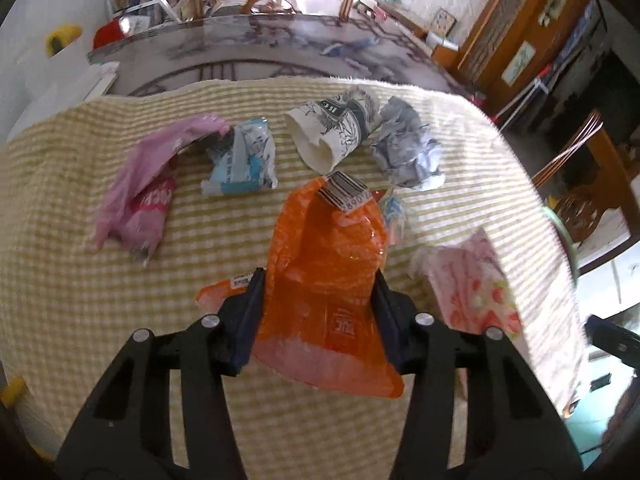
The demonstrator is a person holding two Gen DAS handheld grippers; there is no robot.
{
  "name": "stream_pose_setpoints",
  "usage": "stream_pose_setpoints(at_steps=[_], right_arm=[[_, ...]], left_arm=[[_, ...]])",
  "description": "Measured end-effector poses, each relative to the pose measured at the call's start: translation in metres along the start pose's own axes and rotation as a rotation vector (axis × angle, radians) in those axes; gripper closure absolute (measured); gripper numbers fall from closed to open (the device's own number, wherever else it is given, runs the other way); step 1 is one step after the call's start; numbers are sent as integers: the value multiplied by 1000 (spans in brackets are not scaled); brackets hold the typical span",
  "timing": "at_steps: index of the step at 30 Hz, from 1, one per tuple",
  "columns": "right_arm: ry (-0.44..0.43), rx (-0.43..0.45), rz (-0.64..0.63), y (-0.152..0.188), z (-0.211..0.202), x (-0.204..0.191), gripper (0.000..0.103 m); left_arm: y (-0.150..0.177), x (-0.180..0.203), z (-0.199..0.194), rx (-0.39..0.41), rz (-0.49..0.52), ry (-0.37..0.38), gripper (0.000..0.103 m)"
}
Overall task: Collect trash
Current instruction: 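Grasp the orange plastic bag with left while right grasps pink Pocky box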
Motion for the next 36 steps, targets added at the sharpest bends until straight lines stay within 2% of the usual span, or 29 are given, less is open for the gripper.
stream_pose_setpoints(at_steps=[2,7,16,22,33,35,36], right_arm=[[3,-16,-38,-6,10,-9,30],[22,-82,-137,-18,54,-30,30],[-9,-176,-221,-10,108,-56,30],[-15,-209,-219,-7,124,-59,30],[-19,-220,-224,-3,124,-59,31],[-14,-218,-237,-2,123,-58,40],[-13,-222,-241,-1,122,-58,49]], left_arm=[[10,-4,-20,11,-52,31,54],[25,-7,-45,33,-108,43,54],[57,-22,-46,-12,-182,21,53],[59,-30,-50,-6,-202,11,53],[60,-26,-49,-9,-190,16,53],[61,-25,-48,-12,-186,13,52],[61,-25,-47,-13,-184,12,52]])
Point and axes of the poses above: each gripper's, at about its wrist camera, not at the fingertips, and z roughly the way its jaws point, x to its right, y to its underside, the point moved 8 cm from there along z, roughly the way its jaws point, and after that the axes turned 13 degrees about -y, right-handed, at the moved point
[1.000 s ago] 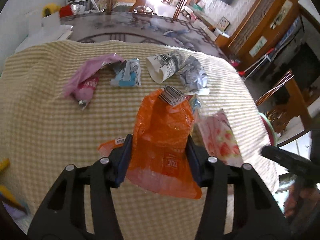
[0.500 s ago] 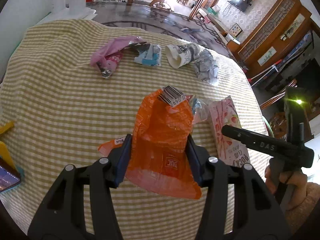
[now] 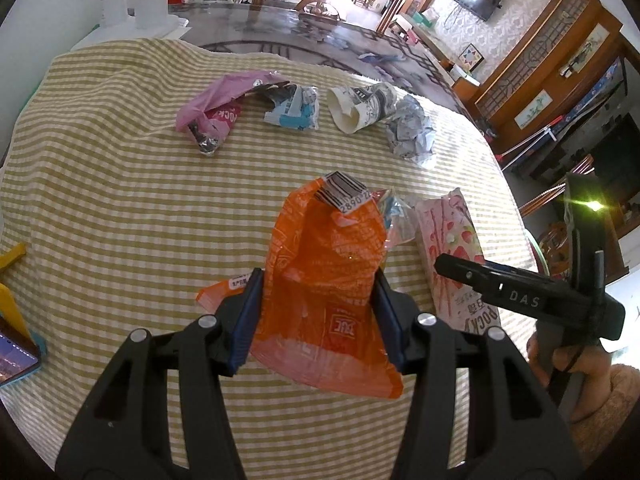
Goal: Collect trash
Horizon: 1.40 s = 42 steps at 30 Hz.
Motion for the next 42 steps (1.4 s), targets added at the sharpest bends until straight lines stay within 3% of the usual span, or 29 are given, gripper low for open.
stream_pose_setpoints(at_steps=[3,13,28,42], right_arm=[[-15,-10,2,3,0,0,74],[-67,52,37,7,-30,4,77],[-68,238,118,18,-107,24,77],[-67,265,161,29,-128,50,77]], left_arm=[[-1,1,0,1,-1,-1,53],[-2,7,-4,14,0,5,52],[-21,39,-17,58,50,46,52],[-24,87,-22,65,112,77,52]])
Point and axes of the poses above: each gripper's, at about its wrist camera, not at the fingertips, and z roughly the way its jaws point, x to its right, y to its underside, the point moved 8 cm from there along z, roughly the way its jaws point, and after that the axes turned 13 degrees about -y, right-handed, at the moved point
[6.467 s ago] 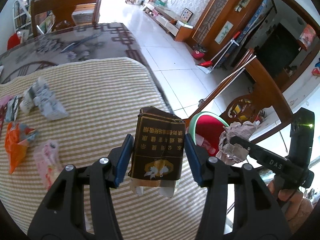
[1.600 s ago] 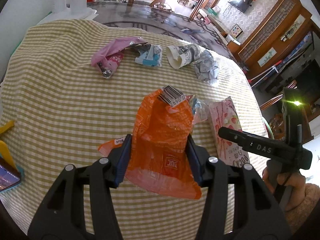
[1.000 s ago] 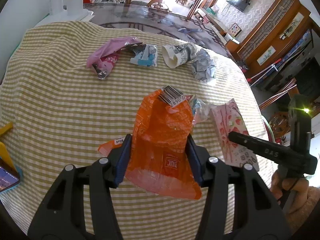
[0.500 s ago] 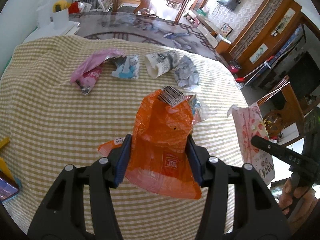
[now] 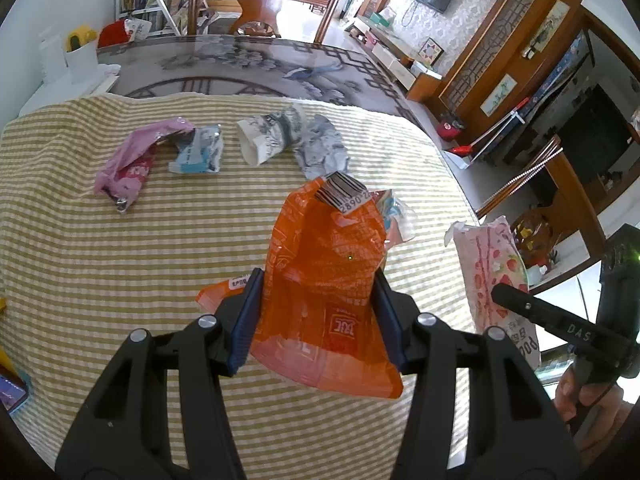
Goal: Collect trash
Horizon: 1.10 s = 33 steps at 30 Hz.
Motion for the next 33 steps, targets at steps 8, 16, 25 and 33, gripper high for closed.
stream_pose_setpoints(at_steps=[8,16,25,33], right_arm=[[-11,-8,13,1,-8,17,77],[-25,-7,14,-9,-27,40,77],[-37,9,4,-30,-57,70,77],[-38,45,35,-42,-93,112,77]], left_arm=[[3,23,3,-9,10,-4,53],[-5,55,1,9,9,-5,53],[-14,105,-1,32,12,3,52],[-20,161,1,48,44,23,52]])
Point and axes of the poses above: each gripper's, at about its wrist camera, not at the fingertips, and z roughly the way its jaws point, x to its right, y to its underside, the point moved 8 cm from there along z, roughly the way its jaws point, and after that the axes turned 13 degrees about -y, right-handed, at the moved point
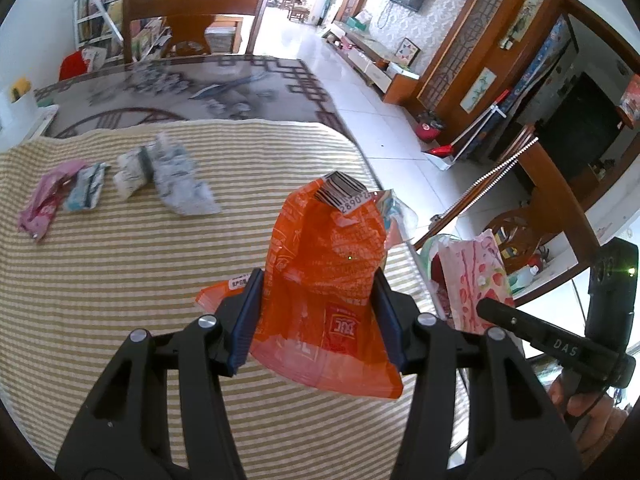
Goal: Collect trash
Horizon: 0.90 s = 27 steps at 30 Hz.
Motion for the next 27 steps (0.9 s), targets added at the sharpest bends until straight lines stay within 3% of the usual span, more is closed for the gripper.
stream_pose_setpoints(at_steps=[27], right_arm=[[-7,65,133,-25,-57,98,77]], left_arm=[[2,111,26,-51,108,24,52]])
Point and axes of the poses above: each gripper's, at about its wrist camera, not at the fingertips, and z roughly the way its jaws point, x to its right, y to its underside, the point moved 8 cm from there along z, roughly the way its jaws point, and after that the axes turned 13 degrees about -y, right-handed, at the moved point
